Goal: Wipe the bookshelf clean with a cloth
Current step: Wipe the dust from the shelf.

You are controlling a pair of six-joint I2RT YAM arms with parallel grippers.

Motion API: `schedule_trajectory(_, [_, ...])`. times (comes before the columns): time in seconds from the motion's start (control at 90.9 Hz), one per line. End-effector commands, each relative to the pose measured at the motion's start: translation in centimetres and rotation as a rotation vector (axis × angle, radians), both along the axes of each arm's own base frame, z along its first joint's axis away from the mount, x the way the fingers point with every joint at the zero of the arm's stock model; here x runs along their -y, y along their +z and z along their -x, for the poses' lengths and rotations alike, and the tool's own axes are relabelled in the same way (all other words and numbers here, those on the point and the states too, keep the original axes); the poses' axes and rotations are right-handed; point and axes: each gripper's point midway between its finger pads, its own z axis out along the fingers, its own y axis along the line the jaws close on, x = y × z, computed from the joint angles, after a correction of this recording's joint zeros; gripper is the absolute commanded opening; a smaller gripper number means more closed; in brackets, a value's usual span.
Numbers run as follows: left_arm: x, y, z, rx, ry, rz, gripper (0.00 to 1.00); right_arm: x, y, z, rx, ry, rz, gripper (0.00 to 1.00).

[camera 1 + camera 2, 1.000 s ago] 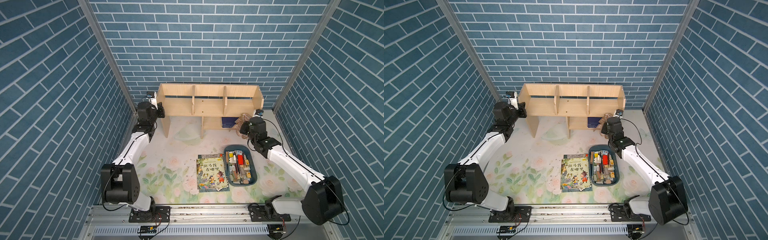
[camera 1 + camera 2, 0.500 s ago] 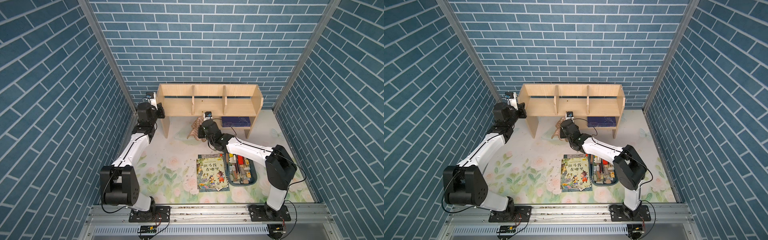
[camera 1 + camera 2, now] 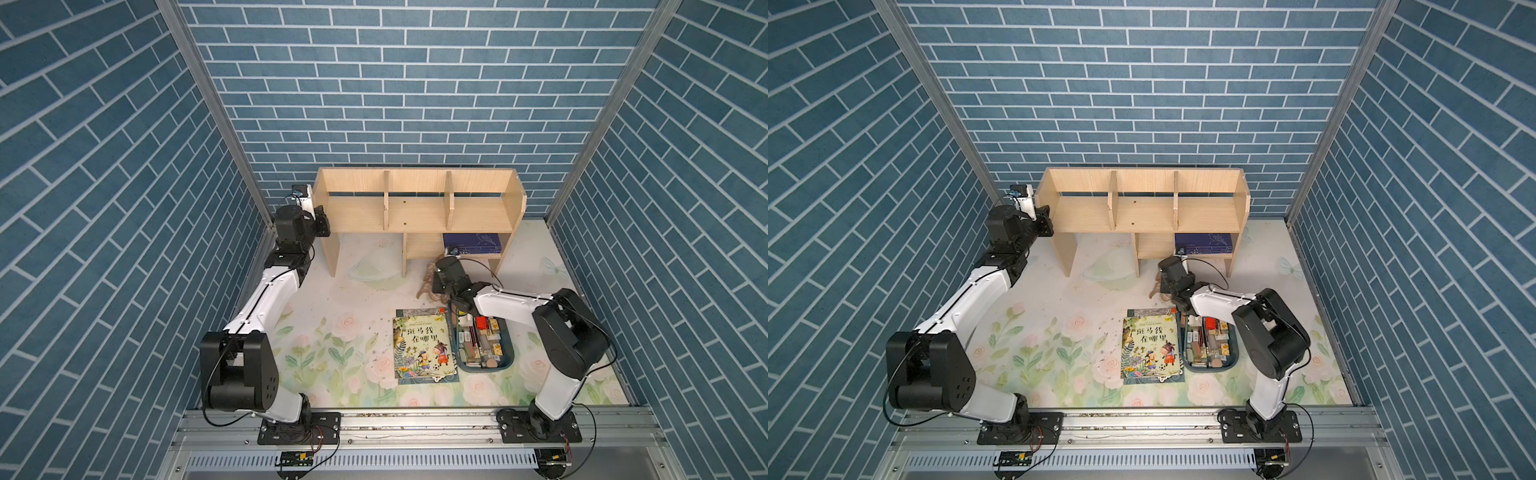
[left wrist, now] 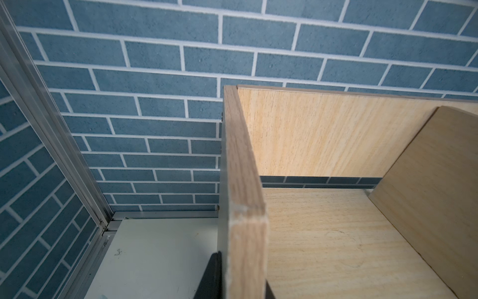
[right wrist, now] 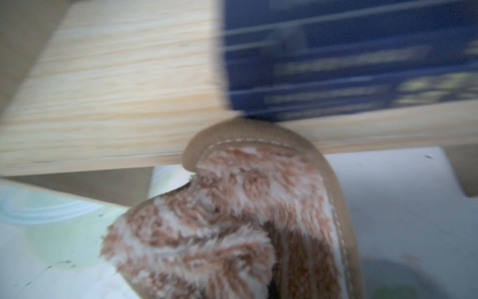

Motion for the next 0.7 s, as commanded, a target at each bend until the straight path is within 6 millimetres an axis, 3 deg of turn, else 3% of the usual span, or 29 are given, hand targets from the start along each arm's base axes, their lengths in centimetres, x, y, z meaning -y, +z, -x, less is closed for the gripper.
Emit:
schedule_trajectory(0.0, [4.1, -5.9, 1.8, -0.224, -0.149, 0.129, 0.0, 3.6, 2.6, -0.2, 0.068, -0.102, -0.048, 0.0])
schedule_trajectory(0.187, [4.1, -6.2, 1.7, -0.232, -0.144, 0.132, 0.0, 12.8, 3.5, -0.4, 0.066, -0.255, -0.032, 0.0])
schedule_trajectory(0.275, [4.0, -6.3, 1.7, -0.235, -0.143, 0.133, 0.0, 16.4, 5.0, -0.8, 0.086, -0.321, -0.008, 0.0])
schedule_trajectory(0.341, [4.2, -6.3, 1.7, -0.235, -0.149, 0.136, 0.0, 17.6, 7.4, -1.0, 0.135, -0.334, 0.005, 0.0])
schedule_trajectory(0.418, [4.2, -6.5, 1.7, -0.238, -0.149, 0.138, 0.0, 17.7, 10.6, -1.4, 0.187, -0.314, 0.016, 0.0])
schedule_trajectory(0.55, [4.3, -6.6, 1.5, -0.243, -0.153, 0.147, 0.0, 15.9, 14.4, -2.3, 0.243, -0.236, -0.012, 0.0])
schedule_trajectory(0.693, [4.4, -6.6, 1.6, -0.241, -0.155, 0.147, 0.0, 11.2, 16.7, -2.9, 0.27, -0.127, -0.018, 0.0])
